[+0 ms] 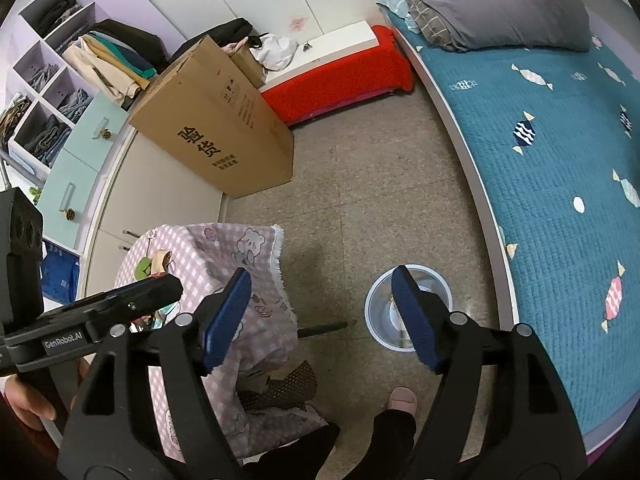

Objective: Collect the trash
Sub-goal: 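Move both open tools back over the table, then grasp the teal wrapper with the right tool while the left grasps the red snack bag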

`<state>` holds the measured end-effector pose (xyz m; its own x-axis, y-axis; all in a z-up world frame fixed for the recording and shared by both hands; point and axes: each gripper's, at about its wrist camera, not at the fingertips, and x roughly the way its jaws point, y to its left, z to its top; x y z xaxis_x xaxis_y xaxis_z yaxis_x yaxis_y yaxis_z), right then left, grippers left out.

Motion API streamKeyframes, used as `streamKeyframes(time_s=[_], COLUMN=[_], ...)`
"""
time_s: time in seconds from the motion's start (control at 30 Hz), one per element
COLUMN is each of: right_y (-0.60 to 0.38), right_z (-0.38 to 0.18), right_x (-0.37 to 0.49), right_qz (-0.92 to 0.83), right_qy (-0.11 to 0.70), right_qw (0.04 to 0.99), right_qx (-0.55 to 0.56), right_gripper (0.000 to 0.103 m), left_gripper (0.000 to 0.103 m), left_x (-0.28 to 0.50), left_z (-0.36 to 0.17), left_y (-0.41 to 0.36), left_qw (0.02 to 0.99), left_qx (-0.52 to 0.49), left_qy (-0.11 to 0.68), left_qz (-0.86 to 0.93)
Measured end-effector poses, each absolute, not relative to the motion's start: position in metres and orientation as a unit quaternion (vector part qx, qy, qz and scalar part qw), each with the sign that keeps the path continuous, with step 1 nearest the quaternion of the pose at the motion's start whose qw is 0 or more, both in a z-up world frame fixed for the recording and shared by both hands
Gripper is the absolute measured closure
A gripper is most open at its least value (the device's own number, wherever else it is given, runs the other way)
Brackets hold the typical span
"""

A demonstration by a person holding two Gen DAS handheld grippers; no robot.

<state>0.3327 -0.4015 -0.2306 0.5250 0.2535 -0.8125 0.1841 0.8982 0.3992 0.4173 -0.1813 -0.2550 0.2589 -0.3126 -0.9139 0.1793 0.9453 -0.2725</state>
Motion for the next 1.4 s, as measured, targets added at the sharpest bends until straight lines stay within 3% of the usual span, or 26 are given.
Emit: streamKeyframes(time_s=[0.33, 0.77, 1.07, 1.4], right_y=[-0.342, -0.192, -0.107, -0.029], right_z=[-0.237, -0.246, -0.279, -0.333], right_x=[0.339, 0.351, 0.357, 0.388], right_qz=[0.052, 0.078, 0.060, 0.051], right_qy=[0.506, 0.524, 0.539, 0.581], right_qw=[0.837, 0.831, 0.824, 0.801], right_qx=[0.201, 0.173, 0.166, 0.134], right_gripper=[0.030, 0.029, 0.029, 0.029], left_gripper=[0.037, 0.037, 0.037, 0.037], left_x=[0.399, 0.382, 0.384, 0.387], left_z=[-0.260, -0.272, -0.309, -0.324], left_y=[-0.121, 0.046, 0.159, 0.218], left_qw=[0.794, 0.794, 0.775, 0.780], left_qx=[-0.085, -0.135, -0.170, -0.175], left_qy=[0.589, 0.587, 0.606, 0.600], left_qz=[-0.124, -0.082, -0.047, -0.015])
